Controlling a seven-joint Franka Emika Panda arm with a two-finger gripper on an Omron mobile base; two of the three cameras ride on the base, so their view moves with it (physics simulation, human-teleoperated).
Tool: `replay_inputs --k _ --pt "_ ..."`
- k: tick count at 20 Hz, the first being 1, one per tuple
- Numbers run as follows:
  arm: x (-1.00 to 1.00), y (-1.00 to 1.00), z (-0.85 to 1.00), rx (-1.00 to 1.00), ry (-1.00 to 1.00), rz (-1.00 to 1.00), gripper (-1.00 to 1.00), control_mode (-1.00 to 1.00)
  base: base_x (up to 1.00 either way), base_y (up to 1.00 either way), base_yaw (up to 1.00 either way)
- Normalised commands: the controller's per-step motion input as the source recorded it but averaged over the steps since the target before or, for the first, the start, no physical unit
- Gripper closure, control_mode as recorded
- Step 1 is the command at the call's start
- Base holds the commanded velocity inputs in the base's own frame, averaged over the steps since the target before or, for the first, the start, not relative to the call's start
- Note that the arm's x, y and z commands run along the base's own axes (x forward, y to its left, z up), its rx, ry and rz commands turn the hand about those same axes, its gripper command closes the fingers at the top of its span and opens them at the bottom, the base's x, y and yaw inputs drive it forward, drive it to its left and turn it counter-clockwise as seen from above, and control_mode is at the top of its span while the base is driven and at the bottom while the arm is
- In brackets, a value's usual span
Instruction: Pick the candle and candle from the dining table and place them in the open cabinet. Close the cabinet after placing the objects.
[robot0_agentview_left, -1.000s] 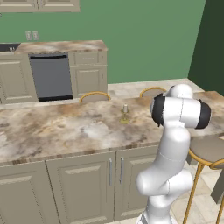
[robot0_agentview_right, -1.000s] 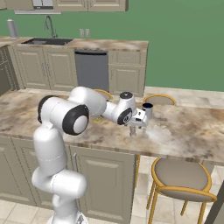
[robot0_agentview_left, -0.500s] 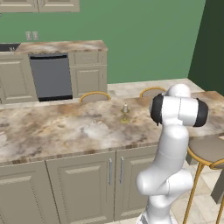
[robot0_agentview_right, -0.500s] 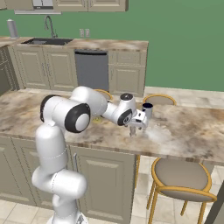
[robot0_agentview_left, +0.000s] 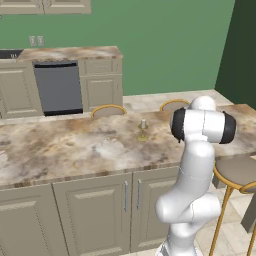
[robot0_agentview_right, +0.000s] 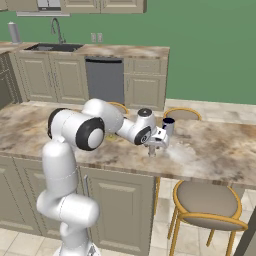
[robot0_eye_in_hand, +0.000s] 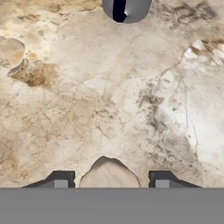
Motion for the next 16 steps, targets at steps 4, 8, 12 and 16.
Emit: replay_inputs --k 4,8,12,16 --pt "0.00 0.00 -0.02 0.00 0.00 0.00 1.00 -1.00 0.00 0.00 0.00" --pt "0.00 0.00 0.03 0.00 0.00 0.00 1.00 -1.00 0.00 0.00 0.00" --pt "-0.05 0.00 0.42 0.00 -0.08 0.00 1.00 -1.00 0.00 0.00 0.00" --pt "-0.09 0.03 0.59 -0.02 -0.12 0.00 1.00 -1.00 0.00 0.00 0.00"
